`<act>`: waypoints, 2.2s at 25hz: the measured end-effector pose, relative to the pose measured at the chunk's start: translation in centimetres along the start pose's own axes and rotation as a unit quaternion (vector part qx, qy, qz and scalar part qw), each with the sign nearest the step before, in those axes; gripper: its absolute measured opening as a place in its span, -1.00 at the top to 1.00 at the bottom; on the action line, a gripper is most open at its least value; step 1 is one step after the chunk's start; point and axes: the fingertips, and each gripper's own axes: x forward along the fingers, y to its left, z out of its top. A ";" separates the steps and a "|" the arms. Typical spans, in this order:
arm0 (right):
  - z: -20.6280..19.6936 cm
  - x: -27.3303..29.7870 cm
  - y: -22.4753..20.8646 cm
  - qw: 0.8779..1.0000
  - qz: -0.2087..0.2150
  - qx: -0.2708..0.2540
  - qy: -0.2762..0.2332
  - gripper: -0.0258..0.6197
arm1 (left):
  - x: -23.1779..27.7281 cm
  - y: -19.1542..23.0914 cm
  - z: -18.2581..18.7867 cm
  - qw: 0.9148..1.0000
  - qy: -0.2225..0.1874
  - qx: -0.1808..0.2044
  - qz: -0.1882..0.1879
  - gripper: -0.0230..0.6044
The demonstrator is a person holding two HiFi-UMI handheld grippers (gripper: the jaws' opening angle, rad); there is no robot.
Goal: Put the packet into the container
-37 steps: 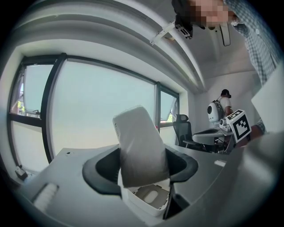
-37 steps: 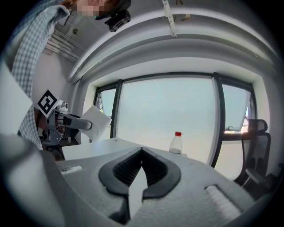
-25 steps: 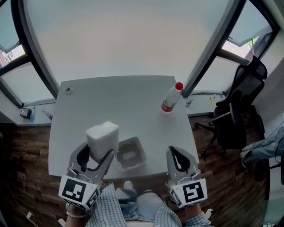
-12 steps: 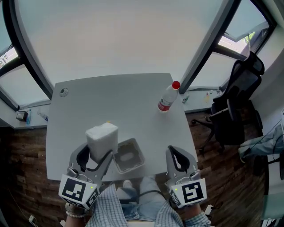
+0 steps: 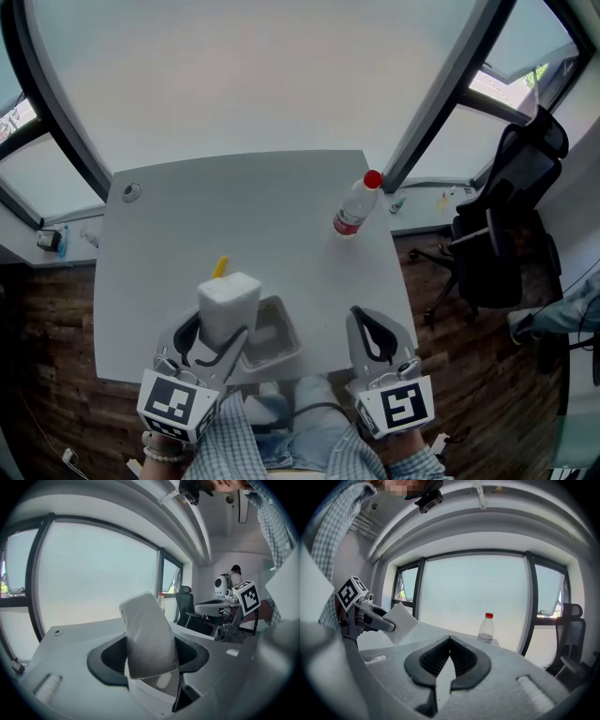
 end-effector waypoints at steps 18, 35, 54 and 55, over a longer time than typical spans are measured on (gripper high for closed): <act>-2.0 -0.1 -2.3 1.000 0.016 0.009 0.017 0.92 | 3.4 -2.6 -5.4 0.991 0.134 0.019 0.006 0.04; -2.2 0.0 -1.6 0.998 0.048 0.019 0.023 0.92 | 3.6 -4.9 -7.8 0.960 0.267 0.086 0.000 0.04; -2.2 0.2 -1.6 0.998 0.052 0.019 0.023 0.92 | 4.1 -3.9 -10.7 0.928 0.354 0.116 -0.013 0.04; -2.3 0.2 -1.6 0.998 0.051 0.019 0.023 0.92 | 4.1 -3.9 -10.8 0.926 0.356 0.123 -0.012 0.04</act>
